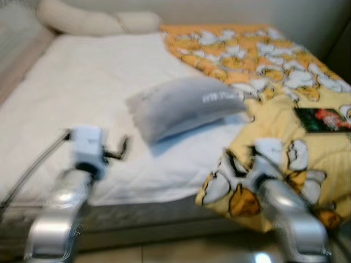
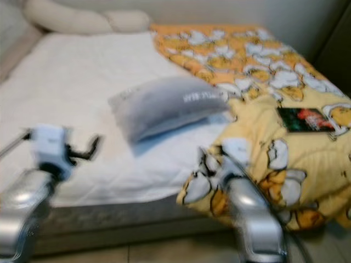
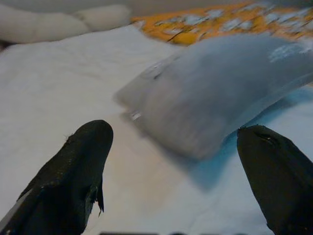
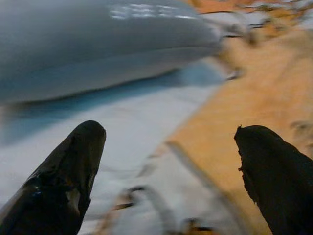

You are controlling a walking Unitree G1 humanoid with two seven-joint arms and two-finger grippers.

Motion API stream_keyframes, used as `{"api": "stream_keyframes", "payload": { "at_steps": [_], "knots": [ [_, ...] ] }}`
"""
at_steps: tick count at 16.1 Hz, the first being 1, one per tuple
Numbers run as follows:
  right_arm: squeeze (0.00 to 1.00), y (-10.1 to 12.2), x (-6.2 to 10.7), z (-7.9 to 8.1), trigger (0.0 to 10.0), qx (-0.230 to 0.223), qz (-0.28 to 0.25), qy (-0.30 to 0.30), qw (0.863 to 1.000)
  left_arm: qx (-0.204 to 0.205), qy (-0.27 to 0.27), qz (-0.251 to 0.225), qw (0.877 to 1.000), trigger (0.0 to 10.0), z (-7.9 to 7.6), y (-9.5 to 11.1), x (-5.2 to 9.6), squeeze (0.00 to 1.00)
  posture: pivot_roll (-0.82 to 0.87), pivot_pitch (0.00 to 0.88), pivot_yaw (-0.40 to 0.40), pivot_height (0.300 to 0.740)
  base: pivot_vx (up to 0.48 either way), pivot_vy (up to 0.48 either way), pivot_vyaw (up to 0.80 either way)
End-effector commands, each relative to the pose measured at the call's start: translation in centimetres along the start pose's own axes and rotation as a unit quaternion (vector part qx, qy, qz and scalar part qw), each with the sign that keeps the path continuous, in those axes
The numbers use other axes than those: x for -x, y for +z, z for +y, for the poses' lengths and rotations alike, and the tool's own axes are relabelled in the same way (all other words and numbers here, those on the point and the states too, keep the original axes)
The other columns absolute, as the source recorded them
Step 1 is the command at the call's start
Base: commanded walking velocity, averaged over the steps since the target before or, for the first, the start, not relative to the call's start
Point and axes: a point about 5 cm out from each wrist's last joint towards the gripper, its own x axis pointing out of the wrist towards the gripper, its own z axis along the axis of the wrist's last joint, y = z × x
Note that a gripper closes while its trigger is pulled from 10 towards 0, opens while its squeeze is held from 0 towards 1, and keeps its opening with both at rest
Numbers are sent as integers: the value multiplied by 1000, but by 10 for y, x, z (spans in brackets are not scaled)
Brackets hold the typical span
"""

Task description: Clean up the room

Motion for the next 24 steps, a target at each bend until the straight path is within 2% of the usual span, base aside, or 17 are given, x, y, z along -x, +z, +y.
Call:
{"api": "stream_keyframes", "payload": {
  "at_steps": [1,2,4,6,7,8,17,24],
  "knots": [
    [0,8,-2,13,10000,-8,-17,29,999,-9,20,-4,1000,10000,11,2,3,0,5,0,-11,740,304,0,0],
    [0,8,-3,14,10000,-9,-19,34,999,-10,21,-4,1000,10000,12,2,3,0,6,0,-10,740,307,0,0],
    [0,9,-2,19,10000,22,-20,61,998,-10,23,-5,1000,10000,13,3,2,0,10,0,-9,740,307,0,0],
    [0,7,-1,23,10000,34,-15,73,997,-10,24,-6,1000,10000,13,4,1,0,8,0,-6,740,311,0,800],
    [0,6,-1,22,10000,33,-15,68,997,-10,24,-6,1000,10000,13,4,1,0,9,0,-8,740,311,0,800],
    [0,5,-2,20,10000,8,-13,59,998,-9,23,-6,1000,10000,13,4,1,0,10,0,-8,740,311,0,0],
    [0,4,-3,15,10000,20,-9,54,998,-7,13,-4,1000,10000,8,3,-1,0,5,0,-8,740,310,0,0],
    [0,-2,-4,9,10000,1,13,38,999,-13,0,-2,1000,10000,5,3,0,0,15,0,0,740,311,0,0]
  ]
}}
